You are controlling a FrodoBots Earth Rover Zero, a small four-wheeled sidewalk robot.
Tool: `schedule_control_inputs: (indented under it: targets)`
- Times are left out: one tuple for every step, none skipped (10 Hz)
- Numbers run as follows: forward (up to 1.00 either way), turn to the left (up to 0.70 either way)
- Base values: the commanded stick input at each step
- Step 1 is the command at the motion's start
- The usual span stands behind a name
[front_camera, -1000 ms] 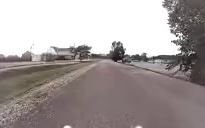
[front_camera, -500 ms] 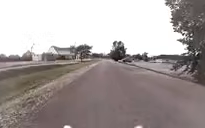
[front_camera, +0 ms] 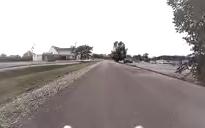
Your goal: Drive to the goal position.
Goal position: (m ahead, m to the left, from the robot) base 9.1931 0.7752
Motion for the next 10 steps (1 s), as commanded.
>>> schedule_control_inputs:
  targets:
    - [0.70,0.00]
    - [0.70,0.00]
    - [0.70,0.00]
    - [0.70,0.00]
    - [0.70,0.00]
    - [0.70,0.00]
    - [0.70,0.00]
    - [0.70,0.00]
    - [0.70,-0.06]
    - [0.70,-0.35]
